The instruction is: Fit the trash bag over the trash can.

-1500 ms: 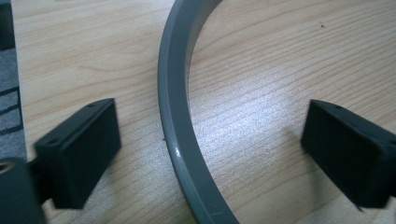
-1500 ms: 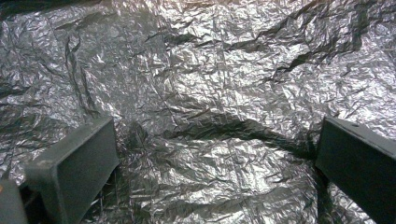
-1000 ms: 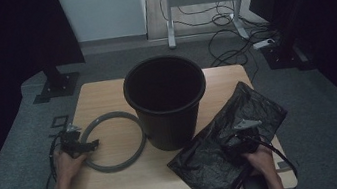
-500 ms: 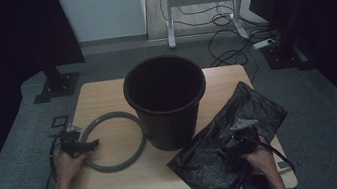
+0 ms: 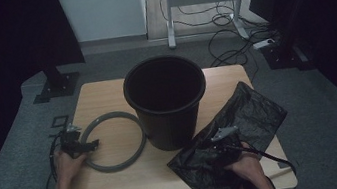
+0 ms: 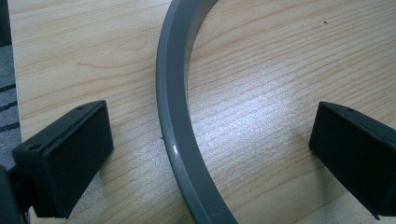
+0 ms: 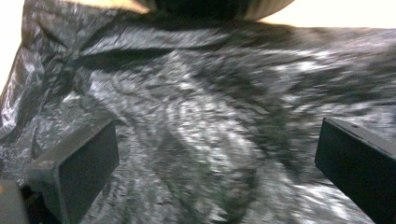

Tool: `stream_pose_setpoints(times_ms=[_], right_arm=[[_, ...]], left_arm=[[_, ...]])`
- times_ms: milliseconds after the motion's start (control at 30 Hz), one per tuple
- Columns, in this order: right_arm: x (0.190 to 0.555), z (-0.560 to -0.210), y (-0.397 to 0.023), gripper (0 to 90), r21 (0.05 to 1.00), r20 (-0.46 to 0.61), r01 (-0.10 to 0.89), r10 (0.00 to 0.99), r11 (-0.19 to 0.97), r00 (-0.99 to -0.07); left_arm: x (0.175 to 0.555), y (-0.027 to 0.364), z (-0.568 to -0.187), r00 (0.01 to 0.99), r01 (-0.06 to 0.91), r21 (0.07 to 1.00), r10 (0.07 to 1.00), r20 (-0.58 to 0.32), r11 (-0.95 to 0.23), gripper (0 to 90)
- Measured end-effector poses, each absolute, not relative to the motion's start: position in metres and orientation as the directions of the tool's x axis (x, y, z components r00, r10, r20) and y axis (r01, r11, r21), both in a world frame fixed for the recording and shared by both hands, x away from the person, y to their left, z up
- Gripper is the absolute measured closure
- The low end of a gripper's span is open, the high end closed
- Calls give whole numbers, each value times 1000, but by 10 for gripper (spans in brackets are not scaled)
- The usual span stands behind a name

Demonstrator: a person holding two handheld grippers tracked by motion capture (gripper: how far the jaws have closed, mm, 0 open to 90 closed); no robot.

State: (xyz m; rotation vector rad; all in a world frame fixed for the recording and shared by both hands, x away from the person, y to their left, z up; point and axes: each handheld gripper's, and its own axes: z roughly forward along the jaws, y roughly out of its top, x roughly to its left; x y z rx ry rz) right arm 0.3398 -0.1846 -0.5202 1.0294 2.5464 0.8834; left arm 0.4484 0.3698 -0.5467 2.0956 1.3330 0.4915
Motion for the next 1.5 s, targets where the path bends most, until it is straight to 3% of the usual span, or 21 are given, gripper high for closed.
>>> stream_pose_setpoints(times_ms=[100, 200, 433, 533, 567, 600, 667, 700, 733, 767, 800, 833, 1100, 1500], right_arm=[[339, -527, -178, 19, 594, -11, 553, 692, 585, -721], [340, -535, -176, 136, 560, -11, 572, 696, 599, -718], [340, -535, -179, 200, 561, 5, 589, 709, 582, -705], [340, -532, -182, 413, 564, 4, 592, 715, 575, -699], [340, -532, -182, 413, 564, 4, 592, 715, 575, -699], [341, -531, -186, 503, 574, 5, 591, 720, 566, -694], [341, -531, -188, 551, 578, 5, 591, 721, 563, -692], [342, -530, -190, 618, 574, 8, 597, 725, 560, -688], [343, -529, -193, 740, 568, 8, 604, 730, 559, -684], [343, -529, -193, 740, 568, 8, 604, 730, 559, -684], [344, -529, -195, 840, 564, 14, 604, 725, 563, -688], [345, -529, -196, 864, 565, 17, 601, 720, 566, -693], [348, -527, -200, 885, 562, 32, 611, 724, 557, -689], [365, -487, -220, 884, 571, -4, 609, 744, 551, -669]], left_arm=[[448, 370, -547, 426, 682, 660, 905, -9, -315, 0], [448, 370, -547, 427, 682, 660, 904, -9, -315, 0], [448, 370, -547, 426, 682, 660, 904, -9, -315, 0], [448, 370, -547, 426, 682, 660, 905, -9, -314, 0], [448, 370, -547, 426, 682, 660, 905, -9, -314, 0], [448, 370, -547, 425, 682, 661, 905, -9, -314, 0], [448, 370, -547, 425, 682, 661, 905, -9, -314, 0], [448, 370, -547, 426, 682, 660, 905, -9, -314, 0], [448, 370, -547, 425, 682, 660, 905, -9, -314, 0], [448, 370, -547, 425, 682, 660, 905, -9, -314, 0], [448, 370, -547, 425, 682, 660, 905, -9, -314, 0], [448, 370, -547, 425, 682, 660, 905, -9, -314, 0], [448, 370, -547, 425, 682, 660, 905, -9, -314, 0], [448, 370, -547, 426, 682, 660, 905, -8, -315, 0]])
